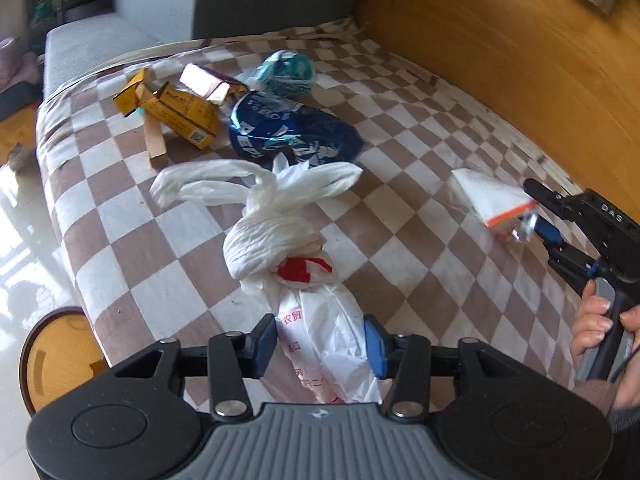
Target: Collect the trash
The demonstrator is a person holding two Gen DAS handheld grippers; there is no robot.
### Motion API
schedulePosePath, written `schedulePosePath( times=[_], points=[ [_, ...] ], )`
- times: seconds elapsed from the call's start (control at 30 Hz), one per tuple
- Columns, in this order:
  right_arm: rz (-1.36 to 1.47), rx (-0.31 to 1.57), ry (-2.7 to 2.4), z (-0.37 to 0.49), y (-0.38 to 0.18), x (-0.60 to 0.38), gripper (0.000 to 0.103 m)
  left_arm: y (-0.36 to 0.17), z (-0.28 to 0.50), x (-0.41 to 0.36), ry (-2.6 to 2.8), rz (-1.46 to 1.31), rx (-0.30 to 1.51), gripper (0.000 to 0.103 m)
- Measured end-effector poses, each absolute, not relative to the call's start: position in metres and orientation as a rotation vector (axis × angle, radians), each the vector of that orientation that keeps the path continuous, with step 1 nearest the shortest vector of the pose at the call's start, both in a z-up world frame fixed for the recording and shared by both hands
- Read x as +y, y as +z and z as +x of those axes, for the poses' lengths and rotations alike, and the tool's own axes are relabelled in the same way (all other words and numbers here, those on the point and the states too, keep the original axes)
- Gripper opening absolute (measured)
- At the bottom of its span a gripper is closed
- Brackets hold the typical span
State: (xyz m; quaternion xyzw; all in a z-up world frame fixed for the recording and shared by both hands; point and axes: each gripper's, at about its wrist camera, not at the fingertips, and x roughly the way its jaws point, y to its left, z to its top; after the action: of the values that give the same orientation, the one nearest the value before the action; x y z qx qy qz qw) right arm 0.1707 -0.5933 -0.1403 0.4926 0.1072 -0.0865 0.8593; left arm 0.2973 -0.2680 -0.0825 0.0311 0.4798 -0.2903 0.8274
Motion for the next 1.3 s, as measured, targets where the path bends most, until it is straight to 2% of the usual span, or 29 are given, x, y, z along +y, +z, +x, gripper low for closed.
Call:
schedulePosePath(
  times=[0.03, 0.1, 0.13, 0.27, 0.37, 0.4, 0.43, 0.5, 0.63, 1.03, 1.3],
  points=[
    [1.046, 0.224, -0.179, 0.174, -0.142, -0.595, 0.034, -0.083, 0.298, -0.269, -0.595, 0.048, 1.026, 0.055],
    [1.06, 0.223, -0.17, 0.178, -0.143, -0.595, 0.033, -0.086, 0.299, -0.27, -0.551, -0.006, 1.043, 0.069],
    [1.063, 0.225, -0.16, 0.18, -0.144, -0.595, 0.033, -0.087, 0.301, -0.271, -0.526, -0.038, 1.052, 0.072],
    [1.045, 0.264, -0.167, 0.189, -0.146, -0.593, 0.033, -0.085, 0.31, -0.279, -0.43, -0.117, 1.06, 0.075],
    [1.002, 0.291, -0.178, 0.19, -0.144, -0.59, 0.028, -0.085, 0.314, -0.285, -0.395, -0.104, 1.051, 0.07],
    [0.999, 0.293, -0.168, 0.191, -0.144, -0.589, 0.021, -0.085, 0.313, -0.286, -0.391, -0.085, 1.048, 0.066],
    [0.998, 0.297, -0.16, 0.191, -0.145, -0.59, 0.013, -0.085, 0.313, -0.287, -0.386, -0.066, 1.044, 0.059],
    [0.983, 0.311, -0.154, 0.192, -0.144, -0.588, 0.011, -0.085, 0.314, -0.285, -0.396, -0.048, 1.041, 0.041],
    [0.873, 0.336, -0.169, 0.193, -0.136, -0.578, 0.007, -0.08, 0.311, -0.279, -0.434, -0.034, 1.013, 0.04],
    [0.578, 0.343, -0.104, 0.192, -0.103, -0.53, 0.006, -0.033, 0.28, -0.265, -0.473, 0.083, 0.709, 0.039],
    [0.381, 0.342, -0.012, 0.191, -0.074, -0.479, 0.006, -0.021, 0.264, -0.241, -0.42, 0.062, 0.604, 0.039]
  ],
)
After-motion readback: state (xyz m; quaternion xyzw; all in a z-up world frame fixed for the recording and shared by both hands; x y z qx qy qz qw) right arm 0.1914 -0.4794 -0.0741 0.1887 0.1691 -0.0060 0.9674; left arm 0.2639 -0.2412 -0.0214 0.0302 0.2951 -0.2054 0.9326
